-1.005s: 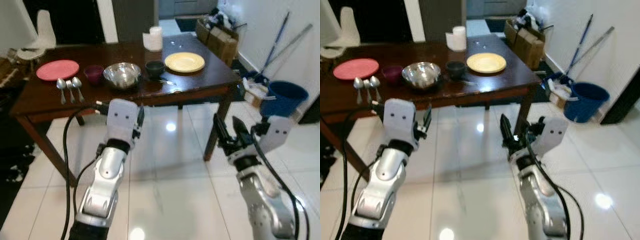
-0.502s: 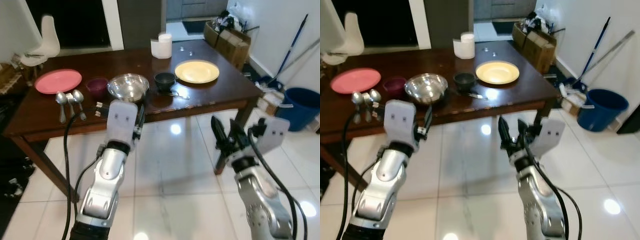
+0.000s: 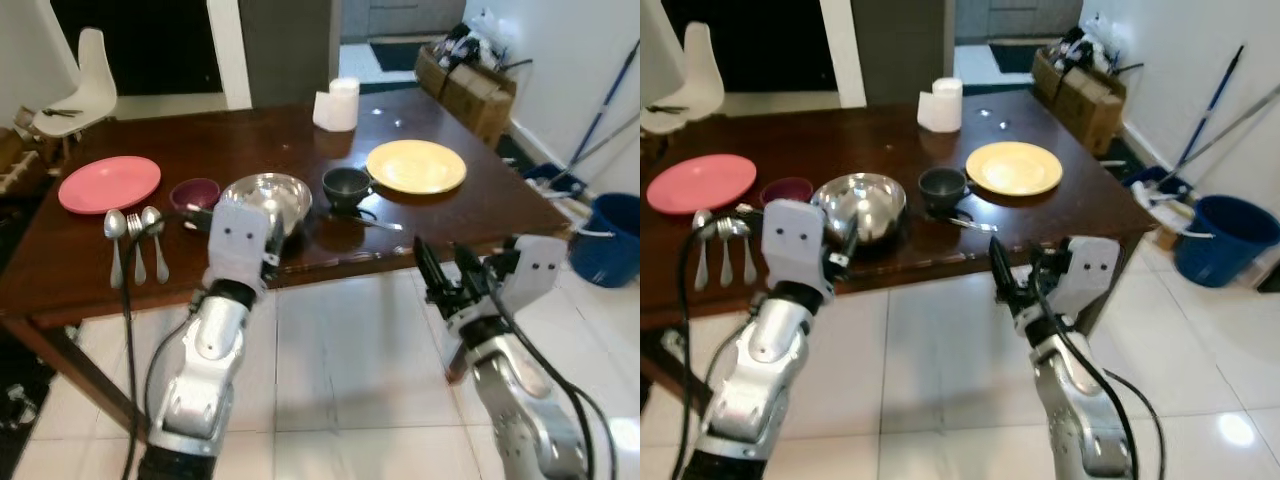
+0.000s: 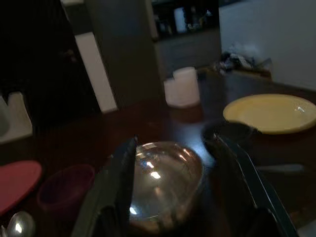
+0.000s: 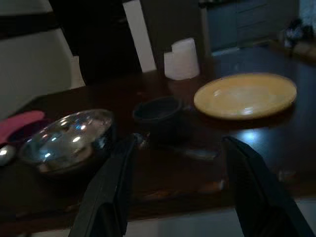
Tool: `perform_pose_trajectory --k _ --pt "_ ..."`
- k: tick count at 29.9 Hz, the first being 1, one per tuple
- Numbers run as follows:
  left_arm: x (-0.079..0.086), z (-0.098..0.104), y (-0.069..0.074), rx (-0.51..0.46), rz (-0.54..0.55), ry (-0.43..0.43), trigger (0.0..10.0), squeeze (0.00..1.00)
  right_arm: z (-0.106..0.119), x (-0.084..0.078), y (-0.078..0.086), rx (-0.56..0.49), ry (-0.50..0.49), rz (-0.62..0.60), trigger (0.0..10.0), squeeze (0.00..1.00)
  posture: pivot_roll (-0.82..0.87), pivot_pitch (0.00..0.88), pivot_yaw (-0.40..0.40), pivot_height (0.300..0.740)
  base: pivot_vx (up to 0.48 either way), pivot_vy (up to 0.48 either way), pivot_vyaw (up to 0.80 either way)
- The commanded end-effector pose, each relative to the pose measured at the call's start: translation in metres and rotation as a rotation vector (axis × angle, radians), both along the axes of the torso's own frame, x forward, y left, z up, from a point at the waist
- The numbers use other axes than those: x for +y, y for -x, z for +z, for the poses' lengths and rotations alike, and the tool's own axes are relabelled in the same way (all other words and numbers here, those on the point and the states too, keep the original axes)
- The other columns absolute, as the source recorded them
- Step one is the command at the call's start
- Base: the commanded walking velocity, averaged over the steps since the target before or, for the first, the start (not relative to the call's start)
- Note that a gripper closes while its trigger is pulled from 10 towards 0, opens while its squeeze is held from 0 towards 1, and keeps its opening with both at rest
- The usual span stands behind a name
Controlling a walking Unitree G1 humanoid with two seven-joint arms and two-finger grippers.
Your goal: Setting the table
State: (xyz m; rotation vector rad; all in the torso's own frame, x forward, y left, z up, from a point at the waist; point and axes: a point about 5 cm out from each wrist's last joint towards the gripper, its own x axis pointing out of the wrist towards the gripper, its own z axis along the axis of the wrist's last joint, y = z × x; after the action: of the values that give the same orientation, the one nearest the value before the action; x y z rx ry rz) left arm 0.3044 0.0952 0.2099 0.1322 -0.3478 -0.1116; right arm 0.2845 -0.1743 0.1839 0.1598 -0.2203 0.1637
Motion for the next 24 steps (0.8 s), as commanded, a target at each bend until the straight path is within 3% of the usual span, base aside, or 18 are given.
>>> perform_pose_trajectory --k 1,10,17,24 --pt "0.006 -0.004 0.000 0.018 0.020 -0.008 10.0 0.00 -0.005 0.003 0.001 0.013 0.017 0.012 10.0 0.00 -0.10 0.000 0.108 0.740 0.469 0.000 0.00" --pt "0.002 -0.004 0.001 0.012 -0.008 -0.017 10.0 0.00 -0.010 -0.014 0.001 0.041 0.113 -0.022 10.0 0.00 -0.10 0.000 0.107 0.740 0.469 0.000 0.00" --pt "-0.002 -0.005 0.003 0.016 -0.043 -0.027 10.0 0.00 -0.019 -0.036 0.003 0.094 0.173 -0.051 10.0 0.00 -0.10 0.000 0.108 0.740 0.469 0.000 0.00" --pt "-0.009 -0.008 0.007 0.017 -0.134 -0.069 10.0 0.00 -0.023 -0.042 0.001 0.134 0.127 -0.025 10.0 0.00 -0.10 0.000 0.110 0.740 0.298 0.000 0.00"
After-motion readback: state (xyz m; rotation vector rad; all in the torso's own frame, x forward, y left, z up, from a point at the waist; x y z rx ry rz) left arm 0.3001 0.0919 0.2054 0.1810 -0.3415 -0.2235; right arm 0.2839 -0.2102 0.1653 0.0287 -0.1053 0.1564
